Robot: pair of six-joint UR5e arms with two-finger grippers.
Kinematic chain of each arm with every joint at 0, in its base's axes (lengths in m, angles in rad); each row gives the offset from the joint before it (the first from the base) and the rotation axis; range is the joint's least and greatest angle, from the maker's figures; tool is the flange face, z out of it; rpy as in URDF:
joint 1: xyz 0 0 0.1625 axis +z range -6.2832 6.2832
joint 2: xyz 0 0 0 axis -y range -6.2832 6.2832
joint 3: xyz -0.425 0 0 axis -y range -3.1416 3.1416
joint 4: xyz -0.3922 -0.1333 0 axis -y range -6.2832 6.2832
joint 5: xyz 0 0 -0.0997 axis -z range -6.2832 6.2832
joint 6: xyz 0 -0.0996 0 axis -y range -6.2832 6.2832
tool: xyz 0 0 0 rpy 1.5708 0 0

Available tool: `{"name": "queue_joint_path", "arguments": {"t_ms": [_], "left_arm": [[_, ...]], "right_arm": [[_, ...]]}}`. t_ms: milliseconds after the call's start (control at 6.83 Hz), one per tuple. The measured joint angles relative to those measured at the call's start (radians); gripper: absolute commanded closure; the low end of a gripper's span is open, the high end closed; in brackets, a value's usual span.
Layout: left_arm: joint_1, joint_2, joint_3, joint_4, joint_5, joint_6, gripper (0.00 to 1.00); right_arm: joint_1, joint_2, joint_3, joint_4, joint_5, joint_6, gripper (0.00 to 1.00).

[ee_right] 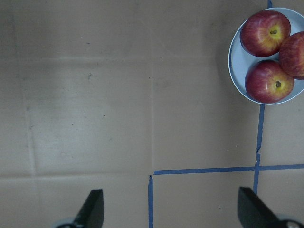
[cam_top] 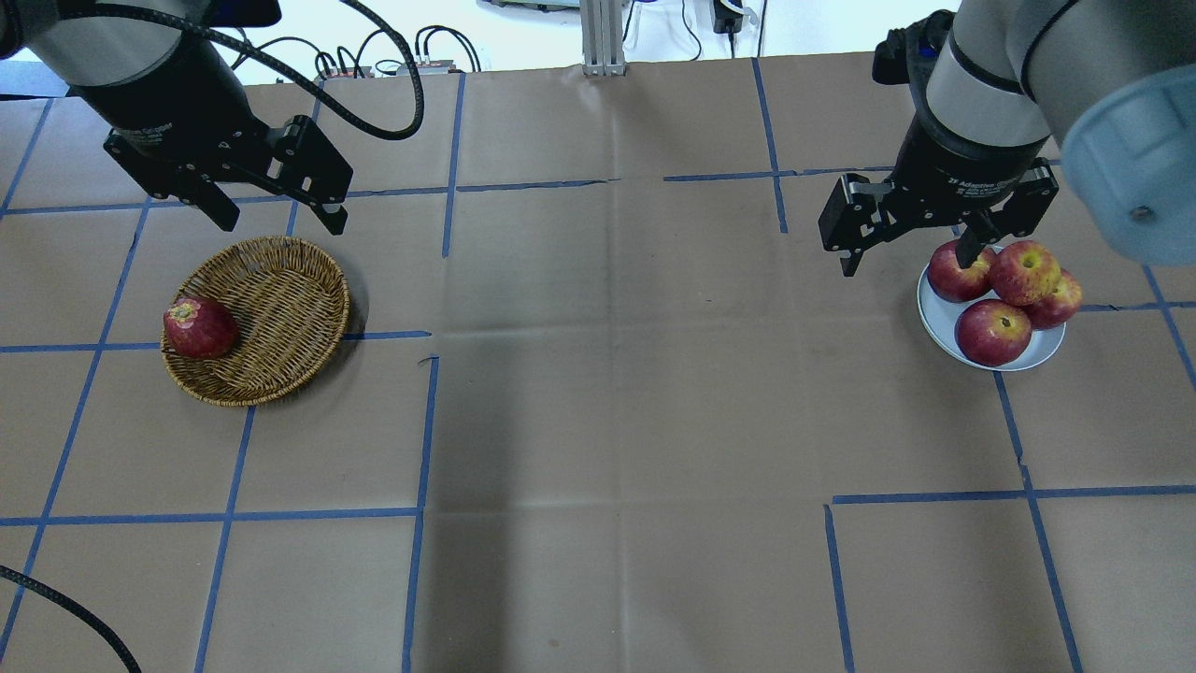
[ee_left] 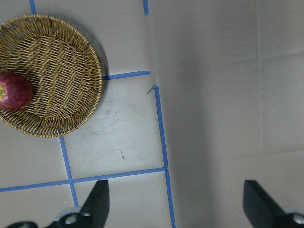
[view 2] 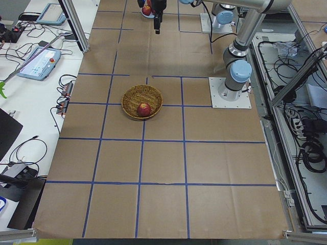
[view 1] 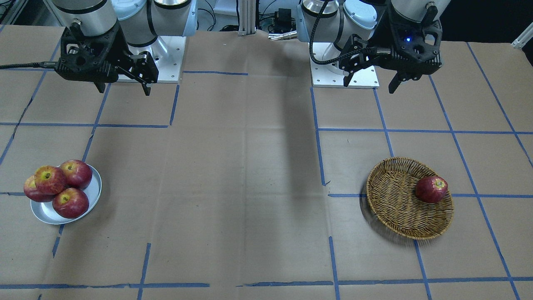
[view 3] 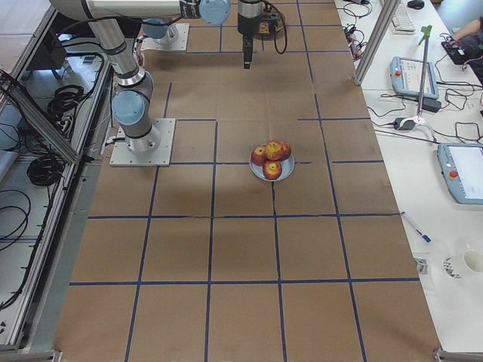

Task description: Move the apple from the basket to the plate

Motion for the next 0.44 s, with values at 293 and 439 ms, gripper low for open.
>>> {"name": "queue_joint_path", "arguments": {"t_ms": [293, 439], "left_arm": [[0.000, 0.000, 0.000, 0.000, 0.000, 0.000, 0.01], [0.000, 0.000, 0.000, 0.000, 0.000, -0.001, 0.01]], "right_arm": [[0.000, -0.002, -0.001, 0.000, 0.015, 0.014, 0.00], [0.000, -0.002, -0.001, 0.000, 0.019, 0.015, 0.00]]}}
